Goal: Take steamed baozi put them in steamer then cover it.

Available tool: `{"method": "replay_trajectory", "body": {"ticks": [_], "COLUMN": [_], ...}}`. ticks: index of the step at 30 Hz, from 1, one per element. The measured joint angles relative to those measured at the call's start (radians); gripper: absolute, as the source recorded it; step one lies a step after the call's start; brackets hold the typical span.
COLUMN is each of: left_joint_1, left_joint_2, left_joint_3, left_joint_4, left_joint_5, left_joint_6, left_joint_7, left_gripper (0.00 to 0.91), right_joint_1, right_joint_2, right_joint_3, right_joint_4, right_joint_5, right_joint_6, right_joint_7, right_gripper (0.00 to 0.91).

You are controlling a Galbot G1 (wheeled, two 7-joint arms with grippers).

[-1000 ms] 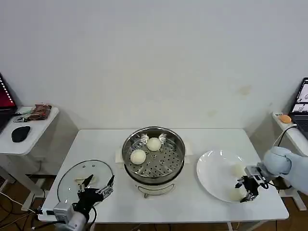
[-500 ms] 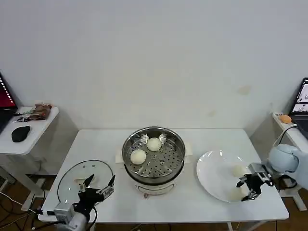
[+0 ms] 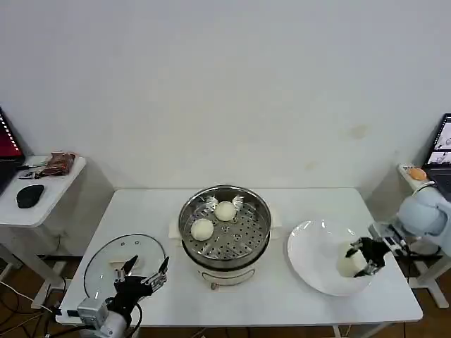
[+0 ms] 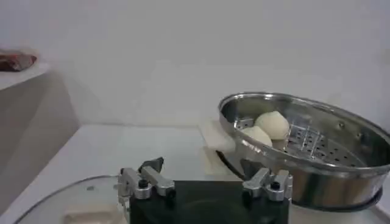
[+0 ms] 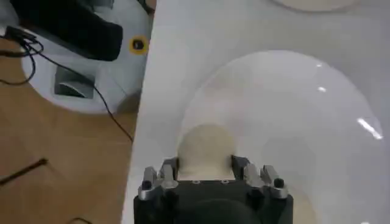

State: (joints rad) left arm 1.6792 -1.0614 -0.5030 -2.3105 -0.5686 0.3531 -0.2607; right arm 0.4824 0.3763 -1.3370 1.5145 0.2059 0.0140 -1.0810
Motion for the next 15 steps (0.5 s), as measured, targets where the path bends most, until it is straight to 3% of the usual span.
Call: {"method": "replay_trajectory", "body": {"ticks": [15], "left_joint_1": [-0.005], "left_joint_2": [0.008], "left_joint_3": [0.005], "left_joint_4": [-0.002], "left_joint_5": [-0.007], "left_joint_6": [-0.002], "left_joint_7": [0.003], "left_gripper": [0.907], "right_joint_1": [0.243], "right_joint_2": [0.262], "right_joint_3": [-0.067], "right_joint_4": [-0.087], "right_joint_5": [0.103], "right_joint_6": [0.138], "right_joint_7": [0.058], "right_gripper": [0.584]}}
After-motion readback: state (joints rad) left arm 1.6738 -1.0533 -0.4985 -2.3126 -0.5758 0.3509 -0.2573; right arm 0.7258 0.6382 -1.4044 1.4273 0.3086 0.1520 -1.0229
